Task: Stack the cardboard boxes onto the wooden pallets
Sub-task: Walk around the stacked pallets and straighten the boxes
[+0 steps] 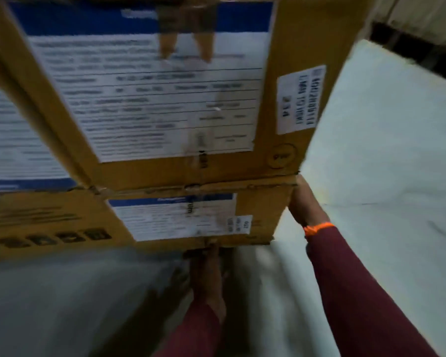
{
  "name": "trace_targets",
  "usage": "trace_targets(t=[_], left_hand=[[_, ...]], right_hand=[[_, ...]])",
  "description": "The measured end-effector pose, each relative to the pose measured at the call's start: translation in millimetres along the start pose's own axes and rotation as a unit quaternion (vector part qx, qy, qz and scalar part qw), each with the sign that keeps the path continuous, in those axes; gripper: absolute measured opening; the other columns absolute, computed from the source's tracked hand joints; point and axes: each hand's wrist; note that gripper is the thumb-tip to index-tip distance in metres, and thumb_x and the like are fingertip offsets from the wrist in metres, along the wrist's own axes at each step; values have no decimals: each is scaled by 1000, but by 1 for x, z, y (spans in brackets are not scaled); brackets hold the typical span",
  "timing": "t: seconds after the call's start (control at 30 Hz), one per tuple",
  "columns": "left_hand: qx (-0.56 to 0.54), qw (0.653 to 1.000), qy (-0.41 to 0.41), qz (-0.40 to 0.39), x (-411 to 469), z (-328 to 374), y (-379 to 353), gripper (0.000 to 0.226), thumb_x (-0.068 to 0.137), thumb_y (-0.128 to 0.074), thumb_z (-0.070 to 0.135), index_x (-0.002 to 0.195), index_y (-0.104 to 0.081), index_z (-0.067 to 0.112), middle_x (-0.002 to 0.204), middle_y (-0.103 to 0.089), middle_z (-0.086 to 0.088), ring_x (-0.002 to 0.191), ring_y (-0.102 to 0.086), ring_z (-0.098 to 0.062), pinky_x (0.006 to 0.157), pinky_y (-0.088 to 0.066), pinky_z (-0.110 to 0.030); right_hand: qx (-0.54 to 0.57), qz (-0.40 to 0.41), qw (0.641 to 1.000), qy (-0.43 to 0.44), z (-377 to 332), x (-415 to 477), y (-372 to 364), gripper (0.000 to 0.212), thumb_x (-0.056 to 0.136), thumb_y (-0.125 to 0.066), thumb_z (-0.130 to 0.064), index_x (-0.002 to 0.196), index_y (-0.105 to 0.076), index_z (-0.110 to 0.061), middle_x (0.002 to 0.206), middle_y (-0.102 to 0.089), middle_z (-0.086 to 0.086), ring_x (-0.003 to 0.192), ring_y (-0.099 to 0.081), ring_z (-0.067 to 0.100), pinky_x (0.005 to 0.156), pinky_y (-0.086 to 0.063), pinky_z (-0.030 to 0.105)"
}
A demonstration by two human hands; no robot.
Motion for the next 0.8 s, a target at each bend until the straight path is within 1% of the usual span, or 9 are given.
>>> trace_targets(t=[0.07,0.17,0.23,0.27,0.37,0.5,0.57,0.73,0.8], left_hand=[[192,964,-134,-128,-31,-5,-32,51,81,-68,58,122,-61,28,120,-63,10,117,-60,-14,92,-50,-31],[434,824,-311,-192,-51,2,-55,43,90,-58,60,129,-44,47,130,-38,28,118,-34,8,98,-26,-7],[531,743,-356,-198,-51,5,-59,54,98,-51,55,148,-32,47,145,-34,25,131,-31,4,107,-24,-13],[558,717,-365,-204,-51,8,-58,59,100,-47,55,153,-25,46,153,-31,22,140,-28,-1,113,-22,-19],[586,666,-421,-191,-44,7,-58,62,99,-40,57,157,-25,41,154,-41,12,142,-39,-13,115,-32,-30],[621,601,-478,-161,-41,9,-56,60,93,-42,51,149,-49,28,134,-63,5,120,-60,-15,93,-55,-34],[628,560,-523,-134,-40,13,-55,56,93,-44,49,143,-55,27,124,-67,9,114,-54,-8,86,-56,-29],[615,566,-523,-168,-33,11,-54,57,96,-47,43,149,-49,23,130,-64,4,119,-59,-17,98,-55,-44],[622,547,-535,-167,-36,16,-49,58,96,-47,43,150,-45,24,131,-64,3,120,-57,-18,99,-55,-44]], right_hand=[[32,-51,997,-53,-8,40,10,25,102,-52,-25,114,-74,-22,128,-70,10,126,-59,37,105,-51,54],[30,-157,977,-138,-24,71,27,30,86,-61,-32,111,-77,-28,122,-74,2,116,-66,27,98,-55,53],[-19,-218,957,-192,-38,91,39,33,81,-61,-30,112,-73,-26,107,-76,-5,97,-71,18,84,-60,46],[-62,-251,944,-206,-42,100,46,35,84,-62,-29,118,-68,-27,109,-74,-4,98,-70,20,87,-59,50],[-151,-312,910,-228,-48,126,58,50,90,-65,-29,138,-55,-21,126,-64,-1,117,-62,28,100,-51,61],[-84,-307,919,-235,-40,147,50,54,95,-65,-28,147,-53,-20,149,-52,8,123,-61,31,100,-54,55],[-60,-303,922,-234,-33,152,49,53,93,-69,-33,144,-57,-21,151,-50,10,122,-63,32,96,-57,50],[-75,-333,911,-231,-34,151,53,59,88,-74,-41,143,-57,-31,151,-50,3,131,-57,32,98,-52,60],[-66,-309,921,-230,-34,142,51,62,85,-76,-45,142,-58,-33,150,-50,0,131,-55,30,99,-51,61]])
Point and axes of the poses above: each hand's wrist, its own x-axis towards the middle knuckle, its own y-axis out of the back of the hand, z = x × y
